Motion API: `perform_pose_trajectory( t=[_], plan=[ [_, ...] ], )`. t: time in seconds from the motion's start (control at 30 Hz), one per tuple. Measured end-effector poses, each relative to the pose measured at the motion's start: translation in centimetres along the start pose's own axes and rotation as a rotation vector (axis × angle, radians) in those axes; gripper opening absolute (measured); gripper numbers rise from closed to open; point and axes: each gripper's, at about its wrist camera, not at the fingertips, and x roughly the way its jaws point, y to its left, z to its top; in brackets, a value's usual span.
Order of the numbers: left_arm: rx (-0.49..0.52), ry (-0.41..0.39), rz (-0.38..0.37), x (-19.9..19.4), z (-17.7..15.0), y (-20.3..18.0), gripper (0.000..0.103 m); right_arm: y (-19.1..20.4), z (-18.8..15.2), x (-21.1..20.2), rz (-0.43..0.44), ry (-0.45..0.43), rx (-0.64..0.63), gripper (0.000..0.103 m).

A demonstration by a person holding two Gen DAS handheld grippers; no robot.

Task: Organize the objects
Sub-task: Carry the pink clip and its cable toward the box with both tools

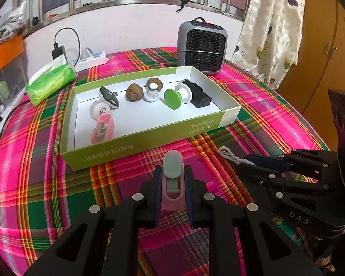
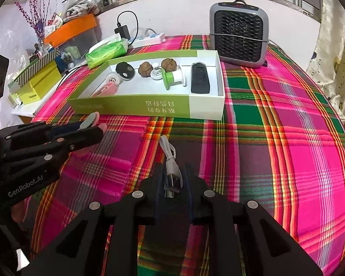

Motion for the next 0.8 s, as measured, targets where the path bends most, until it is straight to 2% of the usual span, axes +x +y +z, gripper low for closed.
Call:
perform_pose_trajectory(
  t=[0.3, 0.33, 0.8],
  plan=[
    [-0.001, 0.003, -0.001, 0.0, 0.1, 0.1, 0.016, 0.7, 0.1, 0.2, -0.038, 0.003, -0.035, 0.018],
    [-0.002, 0.003, -0.001, 0.0, 0.1, 0.1, 0.016, 0.7, 0.1, 0.2, -0.041, 0.003, -0.034, 0.016],
    [-0.021, -0.030, -0.001, -1.2, 0.8, 0.6, 0.016, 0.5, 0.8, -1.4, -0.015, -0.048, -0.026, 0.012]
  ],
)
